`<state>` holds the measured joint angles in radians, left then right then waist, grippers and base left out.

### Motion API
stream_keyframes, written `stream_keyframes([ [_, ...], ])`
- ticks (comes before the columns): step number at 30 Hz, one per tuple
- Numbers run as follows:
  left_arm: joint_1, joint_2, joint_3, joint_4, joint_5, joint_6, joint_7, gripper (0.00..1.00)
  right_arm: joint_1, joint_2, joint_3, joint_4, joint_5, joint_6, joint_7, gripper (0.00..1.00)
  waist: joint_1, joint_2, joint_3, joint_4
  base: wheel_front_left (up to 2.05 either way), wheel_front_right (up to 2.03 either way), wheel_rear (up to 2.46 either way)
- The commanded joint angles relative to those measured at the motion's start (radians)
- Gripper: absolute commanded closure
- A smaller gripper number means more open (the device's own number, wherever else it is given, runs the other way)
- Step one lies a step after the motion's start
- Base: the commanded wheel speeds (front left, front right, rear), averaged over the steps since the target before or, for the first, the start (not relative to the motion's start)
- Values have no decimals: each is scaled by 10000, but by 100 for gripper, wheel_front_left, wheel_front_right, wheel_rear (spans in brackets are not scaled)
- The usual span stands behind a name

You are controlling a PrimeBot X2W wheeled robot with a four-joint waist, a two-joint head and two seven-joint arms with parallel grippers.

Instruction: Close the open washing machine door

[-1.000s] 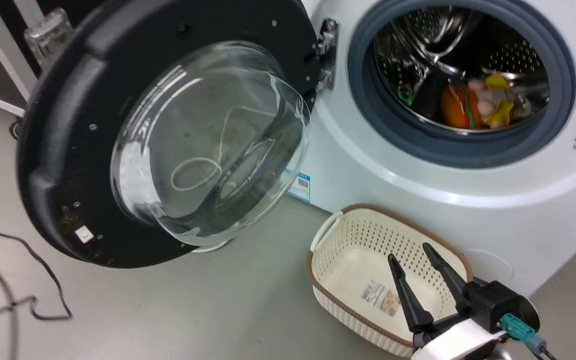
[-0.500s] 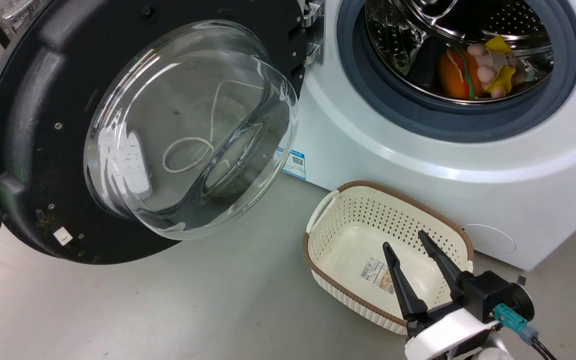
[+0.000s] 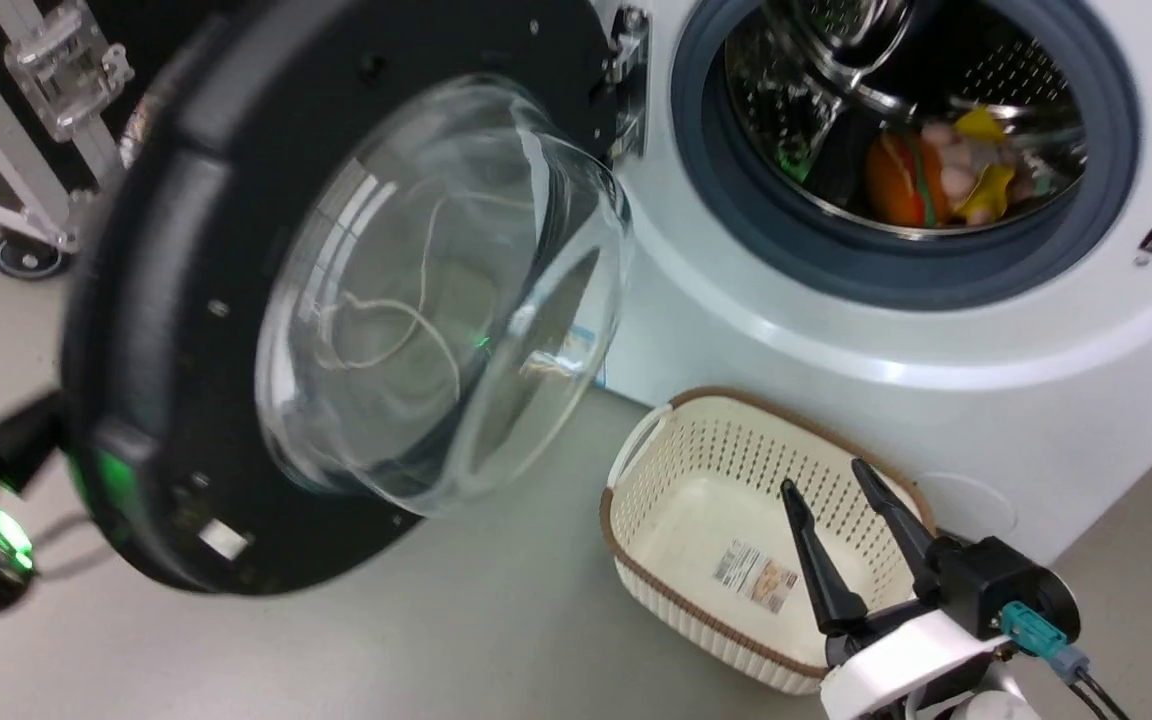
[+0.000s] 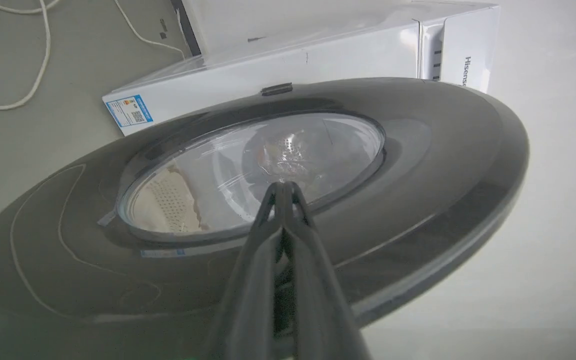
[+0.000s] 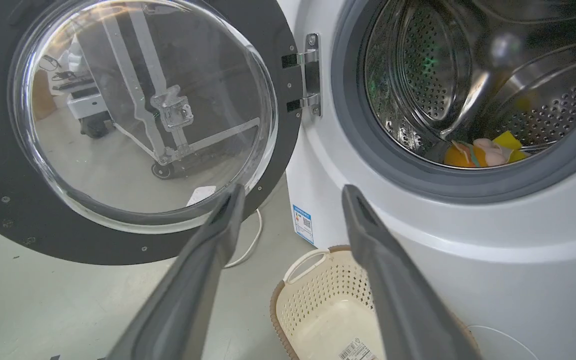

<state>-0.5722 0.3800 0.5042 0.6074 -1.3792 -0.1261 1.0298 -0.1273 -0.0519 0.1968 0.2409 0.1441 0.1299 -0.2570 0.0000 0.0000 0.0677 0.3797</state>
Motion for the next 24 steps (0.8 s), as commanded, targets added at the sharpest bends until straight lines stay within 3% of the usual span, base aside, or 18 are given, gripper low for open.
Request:
stream_keyframes([
  [1,264,-148,-38,-92,-105,-44,130,100,-33,17,-39,8,89,8,-47,0,0,0,-198,-76,0,0,0],
  [7,1504,-1061,-340,-1531,-530,-45,914,100,281,17,-463,-23,250,8,-47,0,0,0,-835,-346,0,0,0],
  [15,3433,-2825,-1228,-3575,-736,-35,1392,100,540,17,-1076,-76,270,8,-47,0,0,0,-1258,-1062,0,0,0],
  [19,4263,-3190,-1751,-4000,-1070,-36,1379,100,514,17,-1246,-74,187,8,-47,0,0,0,-1249,-1705,0,0,0],
  [24,4854,-3289,-2711,-4071,-2133,-39,414,100,465,17,-1384,-46,115,8,-47,0,0,0,-1138,-2755,0,0,0],
])
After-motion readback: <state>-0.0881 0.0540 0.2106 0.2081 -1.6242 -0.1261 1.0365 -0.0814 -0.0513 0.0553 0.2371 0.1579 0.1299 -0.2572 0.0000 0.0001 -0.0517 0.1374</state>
